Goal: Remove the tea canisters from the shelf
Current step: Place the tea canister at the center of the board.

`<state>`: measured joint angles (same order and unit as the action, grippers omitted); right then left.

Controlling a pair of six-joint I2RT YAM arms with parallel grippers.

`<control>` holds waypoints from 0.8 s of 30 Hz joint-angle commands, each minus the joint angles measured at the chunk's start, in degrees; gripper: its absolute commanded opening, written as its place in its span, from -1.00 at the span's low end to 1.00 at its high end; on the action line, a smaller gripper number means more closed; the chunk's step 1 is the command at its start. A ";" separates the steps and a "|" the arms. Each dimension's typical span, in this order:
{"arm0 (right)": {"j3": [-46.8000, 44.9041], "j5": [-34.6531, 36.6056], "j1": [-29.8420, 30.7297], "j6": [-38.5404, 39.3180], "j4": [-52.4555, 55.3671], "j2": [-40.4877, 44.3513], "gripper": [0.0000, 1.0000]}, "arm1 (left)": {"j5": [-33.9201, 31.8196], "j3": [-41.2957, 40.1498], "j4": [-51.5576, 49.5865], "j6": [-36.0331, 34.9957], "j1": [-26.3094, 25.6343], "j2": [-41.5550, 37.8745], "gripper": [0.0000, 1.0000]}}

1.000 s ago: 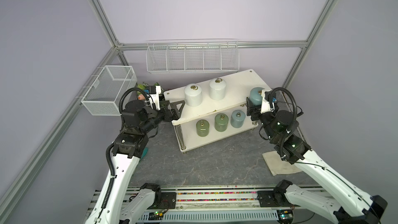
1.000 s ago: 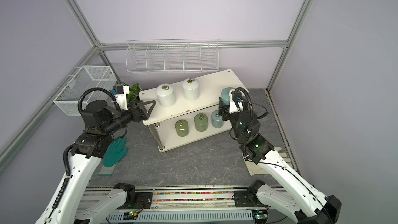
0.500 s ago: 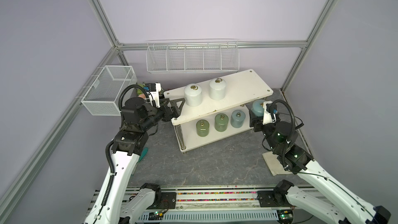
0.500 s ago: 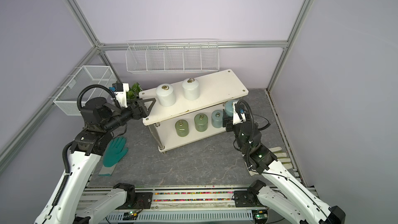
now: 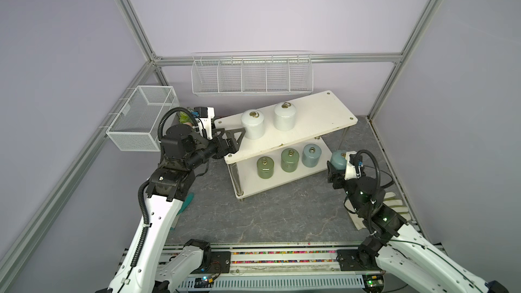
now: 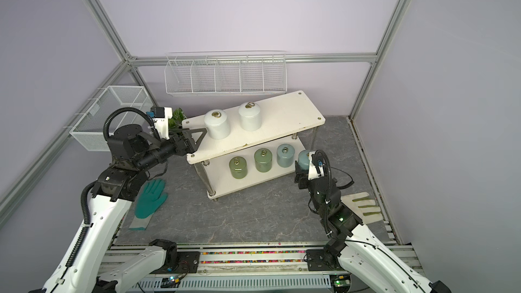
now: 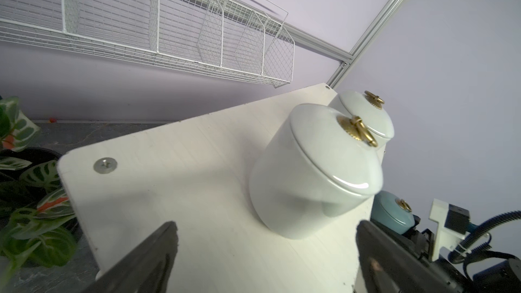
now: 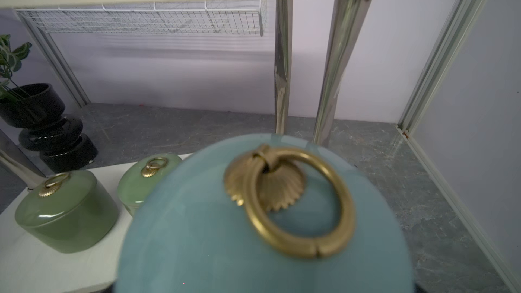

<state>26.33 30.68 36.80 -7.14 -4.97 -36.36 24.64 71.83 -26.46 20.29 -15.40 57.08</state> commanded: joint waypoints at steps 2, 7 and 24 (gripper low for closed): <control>-2.62 -0.19 0.12 -3.66 -7.70 3.16 0.16 | -0.96 0.94 -2.34 -1.69 -1.31 -0.57 1.00; -5.49 -0.48 0.58 -5.03 -8.05 3.93 0.16 | -2.94 1.89 -3.34 -3.01 -4.06 0.13 0.99; -13.55 1.44 3.31 -7.52 -14.33 -1.35 0.20 | -8.07 0.59 -5.07 -4.01 -10.26 -2.70 1.00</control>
<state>13.26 30.65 39.40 -13.76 -9.91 -36.75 17.80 71.90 -30.00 17.26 -25.23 56.10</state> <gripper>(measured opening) 0.796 0.997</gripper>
